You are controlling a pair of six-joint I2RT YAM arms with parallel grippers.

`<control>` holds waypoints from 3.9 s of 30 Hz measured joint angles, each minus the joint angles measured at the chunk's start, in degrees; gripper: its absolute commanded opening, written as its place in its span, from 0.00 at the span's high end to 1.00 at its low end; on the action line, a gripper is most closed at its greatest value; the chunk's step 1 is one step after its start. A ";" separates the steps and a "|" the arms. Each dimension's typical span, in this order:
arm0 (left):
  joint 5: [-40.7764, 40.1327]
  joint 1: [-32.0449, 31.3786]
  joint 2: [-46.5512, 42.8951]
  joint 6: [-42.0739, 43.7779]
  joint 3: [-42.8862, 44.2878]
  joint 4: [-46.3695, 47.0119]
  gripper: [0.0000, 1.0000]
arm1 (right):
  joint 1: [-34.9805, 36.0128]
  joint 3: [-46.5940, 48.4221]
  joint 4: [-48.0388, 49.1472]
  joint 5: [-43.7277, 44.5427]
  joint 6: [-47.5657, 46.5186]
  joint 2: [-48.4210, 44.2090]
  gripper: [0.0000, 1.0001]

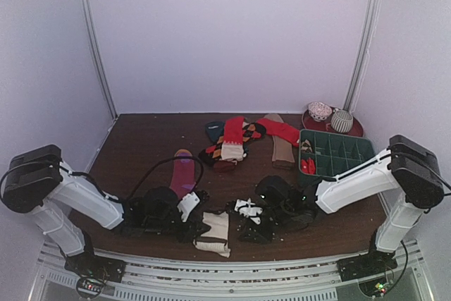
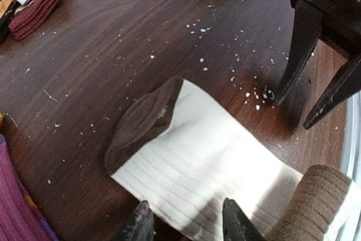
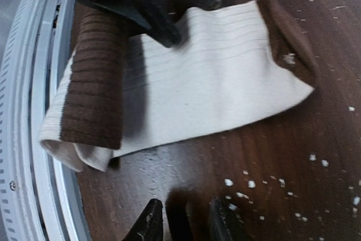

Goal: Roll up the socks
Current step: Roll a pair of socks at the center of the board.

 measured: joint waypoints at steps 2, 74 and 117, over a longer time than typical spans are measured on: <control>-0.35 0.00 -0.15 0.09 0.11 -0.20 0.50 | -0.02 0.26 -2.23 3.93 -0.33 -1.88 0.69; -26.03 4.52 -33.86 -1.05 -4.24 -22.47 0.03 | 16.00 13.16 -2.43 22.73 0.48 7.67 0.46; 22.84 4.61 0.33 10.69 -7.23 18.64 0.48 | -0.50 10.27 6.93 -15.87 17.18 13.84 0.66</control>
